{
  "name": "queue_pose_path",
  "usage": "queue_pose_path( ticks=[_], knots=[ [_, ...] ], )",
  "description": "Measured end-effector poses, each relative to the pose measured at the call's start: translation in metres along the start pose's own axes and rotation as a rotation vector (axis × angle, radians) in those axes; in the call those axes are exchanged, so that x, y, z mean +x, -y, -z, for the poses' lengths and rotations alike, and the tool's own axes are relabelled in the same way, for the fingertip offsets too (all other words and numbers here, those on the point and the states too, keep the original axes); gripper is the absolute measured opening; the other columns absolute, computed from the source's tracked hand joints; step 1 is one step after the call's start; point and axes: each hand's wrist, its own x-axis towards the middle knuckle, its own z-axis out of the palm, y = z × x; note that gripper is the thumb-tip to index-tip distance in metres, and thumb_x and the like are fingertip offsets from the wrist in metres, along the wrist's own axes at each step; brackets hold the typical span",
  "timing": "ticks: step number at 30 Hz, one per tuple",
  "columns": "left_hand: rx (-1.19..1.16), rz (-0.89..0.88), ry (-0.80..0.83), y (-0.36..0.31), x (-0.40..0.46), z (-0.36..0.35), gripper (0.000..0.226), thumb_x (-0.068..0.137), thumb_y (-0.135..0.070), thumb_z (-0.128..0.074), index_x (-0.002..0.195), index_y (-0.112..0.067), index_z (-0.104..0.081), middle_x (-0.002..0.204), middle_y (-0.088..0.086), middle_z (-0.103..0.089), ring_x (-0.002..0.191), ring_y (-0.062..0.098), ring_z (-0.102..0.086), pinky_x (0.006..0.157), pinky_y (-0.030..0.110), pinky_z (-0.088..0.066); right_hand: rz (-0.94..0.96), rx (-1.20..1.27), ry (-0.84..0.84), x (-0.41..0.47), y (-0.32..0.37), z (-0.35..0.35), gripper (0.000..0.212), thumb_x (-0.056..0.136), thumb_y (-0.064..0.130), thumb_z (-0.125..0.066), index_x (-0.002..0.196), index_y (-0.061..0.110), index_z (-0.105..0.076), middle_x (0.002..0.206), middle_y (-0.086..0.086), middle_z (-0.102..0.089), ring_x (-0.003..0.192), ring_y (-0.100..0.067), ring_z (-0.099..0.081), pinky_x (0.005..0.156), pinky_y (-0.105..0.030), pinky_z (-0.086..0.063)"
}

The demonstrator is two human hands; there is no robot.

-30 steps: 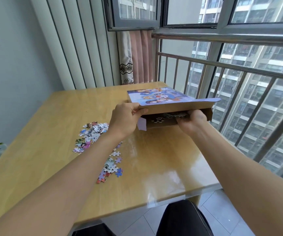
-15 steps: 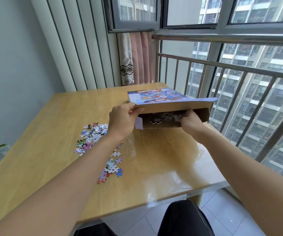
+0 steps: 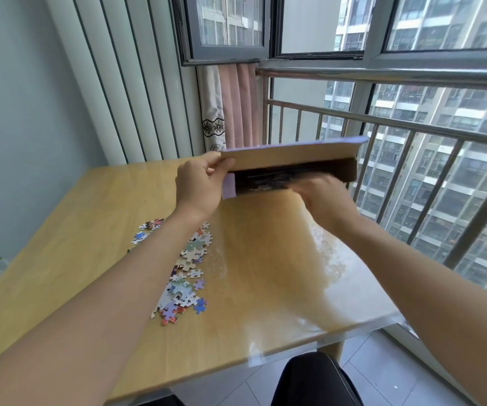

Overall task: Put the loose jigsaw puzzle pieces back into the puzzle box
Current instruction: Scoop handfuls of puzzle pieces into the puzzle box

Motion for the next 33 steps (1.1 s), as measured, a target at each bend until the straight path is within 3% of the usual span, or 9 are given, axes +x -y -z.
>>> queue_pose_path(
  ticks=[3,6,9,14,17,22,28,30,33],
  knots=[
    [-0.092,0.0,-0.097,-0.013,0.023,0.007,0.018,0.097,-0.028,-0.064,0.101,-0.015,-0.075,0.087,-0.001,-0.074,0.08,0.012,-0.068,0.077,0.032,-0.055,0.022,-0.025,-0.101,0.024,-0.001,0.021,0.027,0.085,-0.005,-0.065,0.102,0.011,-0.079,0.099,-0.008,-0.078,0.101,-0.033,-0.068,0.084,-0.046,-0.053],
    [-0.108,-0.008,-0.119,-0.021,0.034,0.015,0.016,0.097,-0.028,-0.063,0.099,-0.017,-0.074,0.083,-0.005,-0.071,0.074,0.005,-0.064,0.069,0.017,-0.049,0.074,-0.048,-0.102,0.033,0.009,0.033,0.015,0.092,0.004,-0.065,0.094,0.009,-0.079,0.089,-0.007,-0.078,0.091,-0.034,-0.064,0.078,-0.044,-0.051],
    [-0.132,0.005,-0.102,-0.019,0.033,0.019,0.024,0.099,-0.032,-0.061,0.079,-0.02,-0.067,0.064,-0.003,-0.065,0.059,0.013,-0.063,0.062,0.026,-0.052,0.091,-0.068,-0.159,0.039,0.016,0.041,0.013,0.093,0.008,-0.067,0.095,0.011,-0.08,0.093,-0.004,-0.078,0.092,-0.03,-0.065,0.081,-0.04,-0.051],
    [-0.154,0.14,-0.079,-0.013,0.024,0.014,0.026,0.097,-0.032,-0.064,0.074,-0.022,-0.071,0.06,-0.011,-0.067,0.056,0.007,-0.064,0.059,0.029,-0.055,0.046,-0.055,-0.028,0.03,0.017,0.031,0.017,0.096,0.012,-0.064,0.094,0.015,-0.08,0.091,0.001,-0.077,0.088,-0.025,-0.062,0.072,-0.039,-0.052],
    [-0.097,0.211,-0.005,-0.002,0.008,0.007,0.024,0.094,-0.038,-0.066,0.089,-0.017,-0.077,0.082,-0.002,-0.075,0.083,0.022,-0.07,0.083,0.043,-0.057,0.002,-0.104,0.11,0.018,0.013,0.019,0.019,0.098,0.013,-0.059,0.099,0.019,-0.077,0.101,0.003,-0.076,0.095,-0.024,-0.062,0.073,-0.038,-0.053],
    [-0.038,0.261,0.036,0.017,-0.016,-0.006,0.024,0.093,-0.039,-0.067,0.088,-0.018,-0.078,0.08,-0.006,-0.074,0.081,0.018,-0.068,0.081,0.037,-0.056,0.066,-0.069,0.24,-0.009,0.024,-0.005,0.051,0.095,0.022,-0.065,0.145,0.023,-0.052,0.138,0.002,-0.063,0.123,-0.021,-0.06,0.093,-0.038,-0.054],
    [0.002,0.352,0.147,0.05,-0.054,-0.027,0.027,0.096,-0.03,-0.065,0.078,-0.009,-0.071,0.068,-0.002,-0.068,0.069,0.02,-0.059,0.063,0.028,-0.046,0.127,-0.037,0.338,-0.04,0.047,-0.032,0.047,0.094,0.028,-0.062,0.14,0.021,-0.054,0.133,0.001,-0.064,0.119,-0.024,-0.059,0.088,-0.04,-0.054],
    [-0.01,0.378,0.235,0.06,-0.065,-0.031,0.03,0.097,-0.029,-0.063,0.076,-0.008,-0.069,0.068,0.002,-0.07,0.069,0.023,-0.06,0.067,0.033,-0.047,0.118,-0.019,0.356,-0.047,0.053,-0.036,0.041,0.094,0.024,-0.058,0.134,0.019,-0.058,0.126,-0.001,-0.066,0.115,-0.026,-0.059,0.085,-0.043,-0.054],
    [-0.073,0.35,0.297,0.063,-0.068,-0.028,0.021,0.098,-0.025,-0.062,0.08,-0.017,-0.071,0.074,-0.007,-0.072,0.069,0.009,-0.06,0.063,0.019,-0.047,0.147,-0.016,0.342,-0.051,0.065,-0.04,0.033,0.096,0.02,-0.052,0.126,0.015,-0.062,0.121,-0.002,-0.066,0.11,-0.028,-0.059,0.085,-0.043,-0.052]
  ],
)
